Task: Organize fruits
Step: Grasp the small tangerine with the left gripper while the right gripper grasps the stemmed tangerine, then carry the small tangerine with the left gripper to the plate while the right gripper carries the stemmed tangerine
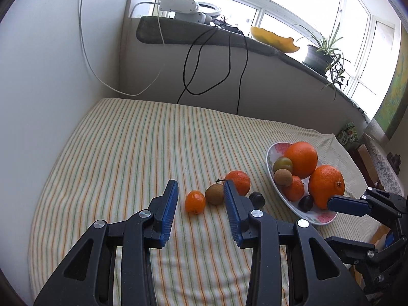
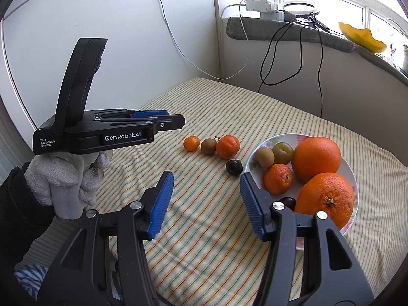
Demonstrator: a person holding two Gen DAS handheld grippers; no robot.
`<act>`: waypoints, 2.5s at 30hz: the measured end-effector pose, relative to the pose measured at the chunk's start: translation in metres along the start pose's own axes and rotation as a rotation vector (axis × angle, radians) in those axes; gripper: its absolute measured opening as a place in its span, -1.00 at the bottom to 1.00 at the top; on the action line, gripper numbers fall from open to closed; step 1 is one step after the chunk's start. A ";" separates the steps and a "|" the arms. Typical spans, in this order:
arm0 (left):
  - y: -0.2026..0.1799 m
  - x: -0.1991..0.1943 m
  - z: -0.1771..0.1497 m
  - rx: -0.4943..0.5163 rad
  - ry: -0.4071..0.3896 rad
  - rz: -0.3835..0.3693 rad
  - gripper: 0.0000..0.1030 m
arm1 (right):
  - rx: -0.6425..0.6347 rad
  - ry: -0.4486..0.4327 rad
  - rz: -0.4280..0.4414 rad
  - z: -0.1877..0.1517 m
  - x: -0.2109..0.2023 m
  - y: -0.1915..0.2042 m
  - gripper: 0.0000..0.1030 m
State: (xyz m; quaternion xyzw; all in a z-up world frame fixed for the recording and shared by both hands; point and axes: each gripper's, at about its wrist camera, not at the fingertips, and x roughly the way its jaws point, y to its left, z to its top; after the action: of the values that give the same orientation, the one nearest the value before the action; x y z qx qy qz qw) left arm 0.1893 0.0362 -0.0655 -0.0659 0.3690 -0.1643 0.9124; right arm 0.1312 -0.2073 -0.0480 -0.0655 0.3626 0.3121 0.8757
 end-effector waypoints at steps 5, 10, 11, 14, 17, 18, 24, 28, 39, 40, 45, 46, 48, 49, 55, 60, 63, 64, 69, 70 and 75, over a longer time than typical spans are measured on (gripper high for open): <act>0.000 0.006 -0.007 0.023 0.022 -0.015 -0.31 | -0.012 0.036 0.019 0.016 0.011 -0.010 0.10; -0.001 0.015 -0.014 0.041 0.047 -0.024 -0.31 | -0.040 0.072 0.012 0.036 0.026 -0.019 0.06; -0.001 0.017 -0.015 0.044 0.052 -0.022 -0.31 | -0.048 0.081 0.009 0.040 0.030 -0.021 -0.01; -0.002 0.022 -0.015 0.050 0.063 -0.020 -0.31 | -0.084 0.110 -0.004 0.049 0.044 -0.023 -0.12; -0.003 0.025 -0.014 0.063 0.072 -0.012 -0.31 | -0.110 0.143 -0.012 0.055 0.059 -0.026 -0.15; -0.002 0.025 -0.015 0.066 0.074 -0.010 -0.31 | -0.123 0.155 -0.019 0.056 0.064 -0.026 -0.15; 0.002 0.032 -0.015 0.070 0.092 -0.010 -0.31 | -0.211 0.219 -0.020 0.060 0.089 -0.023 -0.16; 0.004 0.038 -0.015 0.066 0.103 -0.012 -0.37 | -0.255 0.256 -0.028 0.060 0.105 -0.021 -0.21; 0.006 0.049 -0.013 0.063 0.127 -0.017 -0.37 | -0.290 0.308 -0.036 0.062 0.128 -0.027 -0.21; 0.005 0.050 -0.013 0.065 0.129 -0.017 -0.40 | -0.295 0.309 -0.035 0.063 0.129 -0.026 -0.21; 0.005 0.054 -0.012 0.067 0.140 -0.017 -0.42 | -0.324 0.324 -0.025 0.066 0.134 -0.022 -0.21; 0.005 0.055 -0.012 0.065 0.142 -0.015 -0.46 | -0.331 0.329 -0.024 0.066 0.135 -0.021 -0.21; 0.006 0.055 -0.013 0.063 0.142 -0.016 -0.48 | -0.336 0.338 -0.020 0.065 0.137 -0.021 -0.21; 0.005 0.056 -0.011 0.063 0.143 -0.019 -0.48 | -0.332 0.341 -0.016 0.065 0.139 -0.020 -0.21; 0.010 0.056 -0.012 0.060 0.146 -0.020 -0.57 | -0.320 0.355 -0.004 0.063 0.143 -0.020 -0.21; 0.008 0.058 -0.010 0.060 0.148 -0.017 -0.57 | -0.295 0.359 0.018 0.064 0.146 -0.022 -0.21; 0.008 0.059 -0.009 0.060 0.149 -0.016 -0.58 | -0.279 0.372 0.043 0.063 0.149 -0.023 -0.24; 0.008 0.059 -0.009 0.060 0.149 -0.016 -0.58 | -0.276 0.373 0.044 0.063 0.149 -0.024 -0.24; 0.007 0.059 -0.009 0.060 0.143 -0.014 -0.59 | -0.267 0.367 0.045 0.063 0.147 -0.024 -0.27; 0.006 0.059 -0.010 0.060 0.141 -0.014 -0.59 | -0.258 0.363 0.047 0.063 0.146 -0.025 -0.27; 0.009 0.054 -0.012 0.050 0.131 -0.010 -0.60 | -0.226 0.335 0.043 0.065 0.137 -0.032 -0.29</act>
State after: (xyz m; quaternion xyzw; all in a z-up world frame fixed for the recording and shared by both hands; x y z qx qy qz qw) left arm 0.2197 0.0260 -0.1121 -0.0342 0.4233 -0.1819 0.8869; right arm 0.2629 -0.1426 -0.0971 -0.2067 0.4670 0.3543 0.7834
